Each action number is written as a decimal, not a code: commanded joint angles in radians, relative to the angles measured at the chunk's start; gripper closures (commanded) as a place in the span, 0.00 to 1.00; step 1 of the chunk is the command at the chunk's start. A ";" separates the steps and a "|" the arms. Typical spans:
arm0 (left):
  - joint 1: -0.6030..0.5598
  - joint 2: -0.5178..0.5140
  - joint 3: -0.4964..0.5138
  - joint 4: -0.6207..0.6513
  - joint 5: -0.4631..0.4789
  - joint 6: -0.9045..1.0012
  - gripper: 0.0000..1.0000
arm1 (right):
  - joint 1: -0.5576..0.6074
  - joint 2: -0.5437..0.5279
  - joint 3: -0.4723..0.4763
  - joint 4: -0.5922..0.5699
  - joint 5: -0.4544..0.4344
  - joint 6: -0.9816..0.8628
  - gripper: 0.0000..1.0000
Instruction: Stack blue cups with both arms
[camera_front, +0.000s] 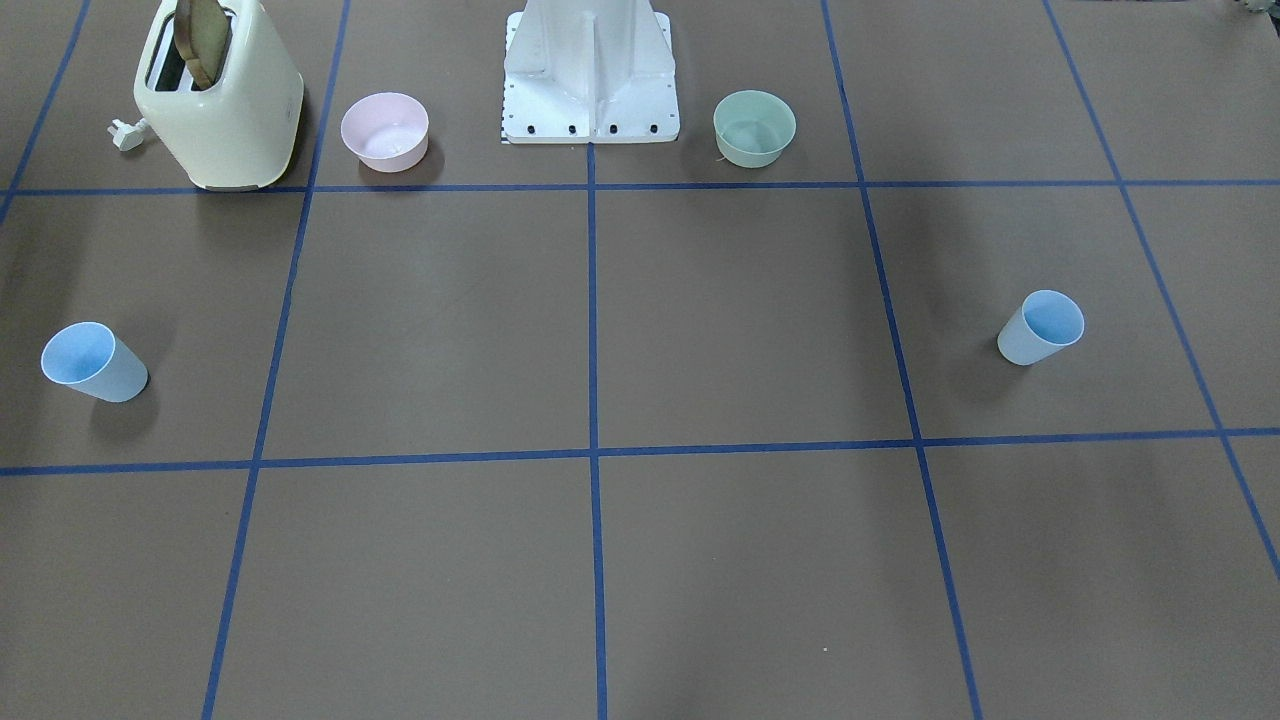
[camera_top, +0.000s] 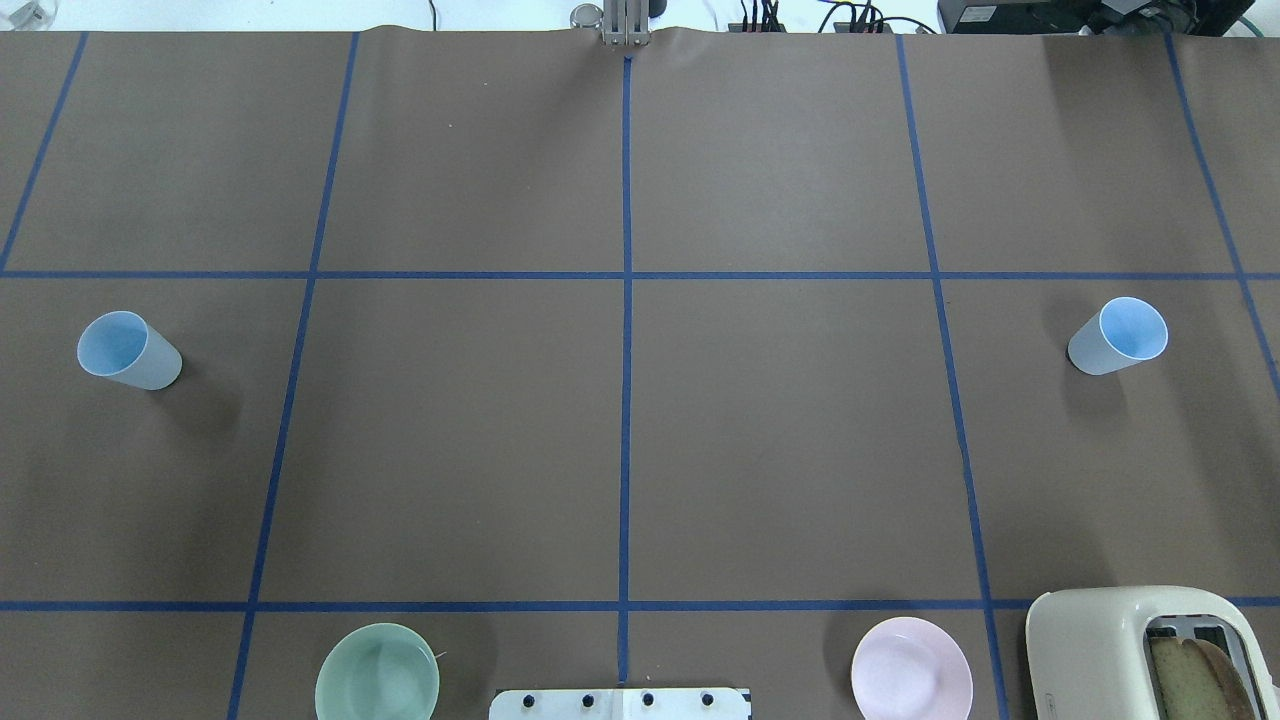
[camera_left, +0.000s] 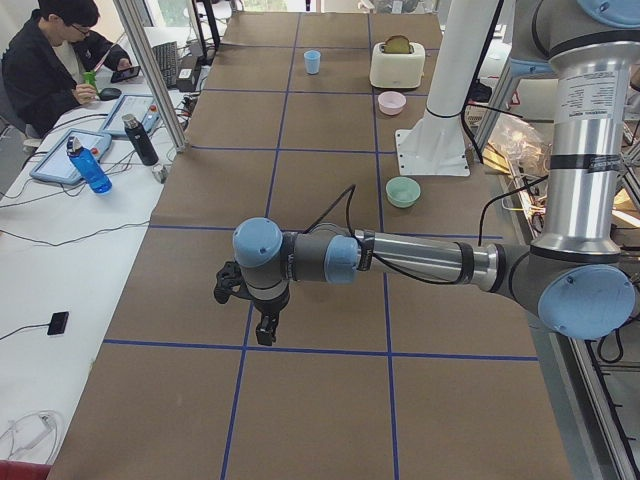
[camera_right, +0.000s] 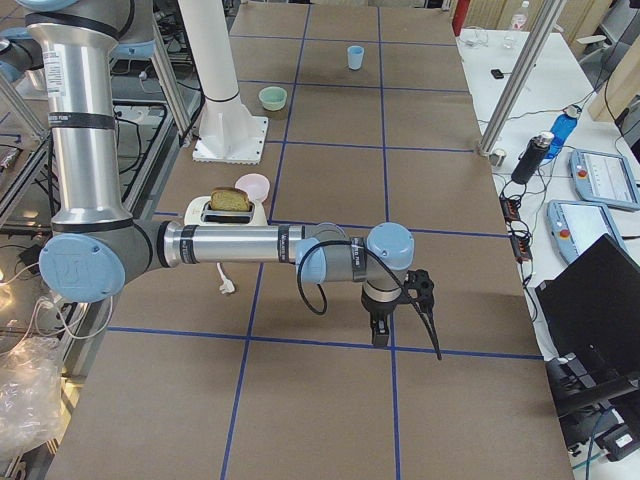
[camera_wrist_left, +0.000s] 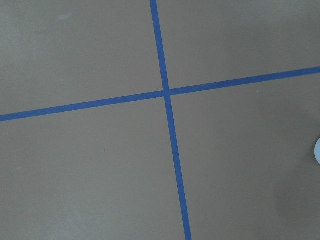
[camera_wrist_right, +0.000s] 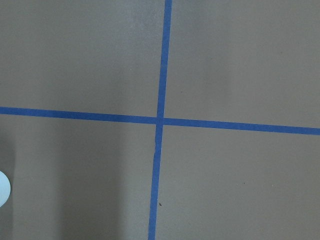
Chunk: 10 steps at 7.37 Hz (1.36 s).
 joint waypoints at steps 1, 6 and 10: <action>-0.001 -0.021 -0.002 -0.042 -0.001 -0.003 0.02 | 0.000 -0.003 -0.027 0.226 -0.001 0.009 0.00; -0.001 -0.042 0.098 -0.493 -0.009 -0.005 0.02 | -0.046 0.087 -0.024 0.281 -0.018 0.080 0.00; 0.121 -0.027 0.161 -0.682 0.006 -0.290 0.01 | -0.074 0.081 -0.028 0.281 -0.018 0.089 0.00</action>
